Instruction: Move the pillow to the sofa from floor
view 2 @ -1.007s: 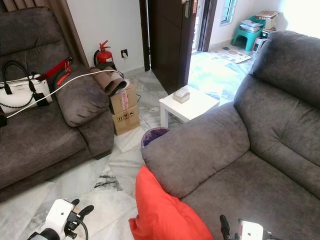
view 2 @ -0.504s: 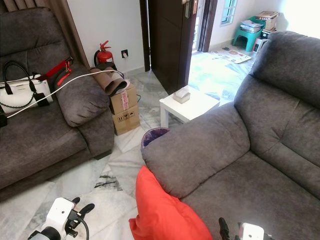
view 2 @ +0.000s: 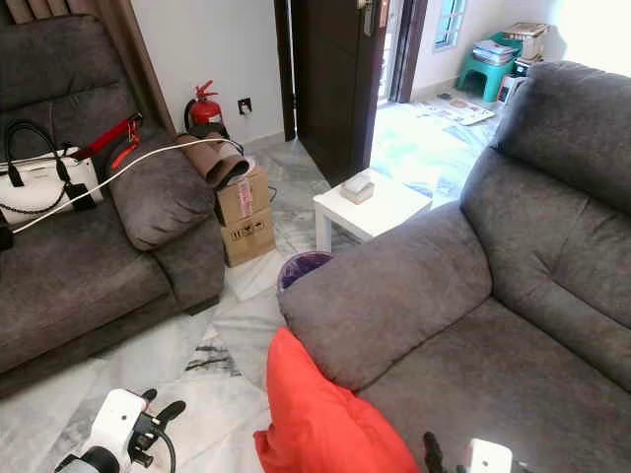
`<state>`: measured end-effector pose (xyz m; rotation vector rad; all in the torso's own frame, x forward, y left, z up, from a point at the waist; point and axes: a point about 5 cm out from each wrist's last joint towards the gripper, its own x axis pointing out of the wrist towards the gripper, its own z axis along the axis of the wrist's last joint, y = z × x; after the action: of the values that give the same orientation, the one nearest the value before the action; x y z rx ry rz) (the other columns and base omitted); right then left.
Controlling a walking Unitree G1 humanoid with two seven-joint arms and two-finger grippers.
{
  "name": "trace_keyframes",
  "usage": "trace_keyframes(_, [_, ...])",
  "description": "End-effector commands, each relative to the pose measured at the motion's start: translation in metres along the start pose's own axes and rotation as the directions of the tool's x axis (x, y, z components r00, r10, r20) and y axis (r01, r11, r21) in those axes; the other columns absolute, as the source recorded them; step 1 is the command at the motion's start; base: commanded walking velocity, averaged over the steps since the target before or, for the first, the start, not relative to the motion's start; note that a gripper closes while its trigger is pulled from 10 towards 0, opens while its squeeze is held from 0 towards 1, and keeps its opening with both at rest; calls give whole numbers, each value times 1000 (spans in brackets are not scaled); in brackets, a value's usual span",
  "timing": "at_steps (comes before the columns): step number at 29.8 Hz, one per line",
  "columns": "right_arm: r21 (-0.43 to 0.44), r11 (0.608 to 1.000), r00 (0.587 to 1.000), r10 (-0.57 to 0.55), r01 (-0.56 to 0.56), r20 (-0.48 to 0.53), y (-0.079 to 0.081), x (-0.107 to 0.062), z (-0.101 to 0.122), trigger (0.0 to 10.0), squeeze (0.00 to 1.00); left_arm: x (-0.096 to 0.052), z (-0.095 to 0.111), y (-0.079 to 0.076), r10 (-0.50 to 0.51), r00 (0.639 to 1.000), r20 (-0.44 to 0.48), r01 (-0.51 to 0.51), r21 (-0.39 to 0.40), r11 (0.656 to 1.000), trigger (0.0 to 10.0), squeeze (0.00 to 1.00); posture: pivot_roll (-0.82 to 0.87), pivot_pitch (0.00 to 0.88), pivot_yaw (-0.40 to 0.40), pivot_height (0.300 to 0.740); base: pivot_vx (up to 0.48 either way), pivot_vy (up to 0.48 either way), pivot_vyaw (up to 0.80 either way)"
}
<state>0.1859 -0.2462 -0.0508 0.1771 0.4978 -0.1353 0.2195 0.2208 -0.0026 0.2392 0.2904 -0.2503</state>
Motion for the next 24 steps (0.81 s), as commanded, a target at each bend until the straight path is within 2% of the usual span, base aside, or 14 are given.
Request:
trace_keyframes(1, [2, 1000, 1000, -9, 9, -26, 0, -1, -5, 10000, 0, -1, -1, 3, 15, 1000, -5, -15, -12, 1000, 10000, 0, 179, 93, 25, 705, 0, 0, 0])
trace_keyframes(11, [-6, 1000, 999, -30, 30, -18, -2, -2, -4, 10000, 0, -1, 0, 5, 27, 1000, 0, -27, -11, 1000, 10000, 0, 184, 101, 27, 697, 0, 0, 0])
trace_keyframes(15, [-31, 999, 999, -21, 20, -47, -2, -2, -6, 10000, 0, -1, 1, 6, 28, 1000, 2, -28, -11, 1000, 10000, 0, 184, 103, 27, 697, 0, 0, 0])
trace_keyframes(19, [-31, 999, 999, -21, 19, -48, 0, -2, -7, 10000, 0, -1, 1, 6, 29, 1000, 3, -29, -13, 999, 10000, 0, 183, 104, 26, 662, 0, 0, 0])
trace_keyframes(22, [-38, 999, 999, -22, 20, -37, 0, -2, -6, 10000, 0, -1, 1, 5, 29, 1000, 4, -29, -13, 999, 10000, 0, 183, 107, 22, 662, 0, 0, 0])
trace_keyframes(24, [-76, 997, 999, -18, 14, -47, 0, -2, -6, 10000, 0, 0, 1, 4, 30, 1000, 7, -30, -17, 999, 10000, 0, 188, 107, 19, 662, 0, 0, 0])
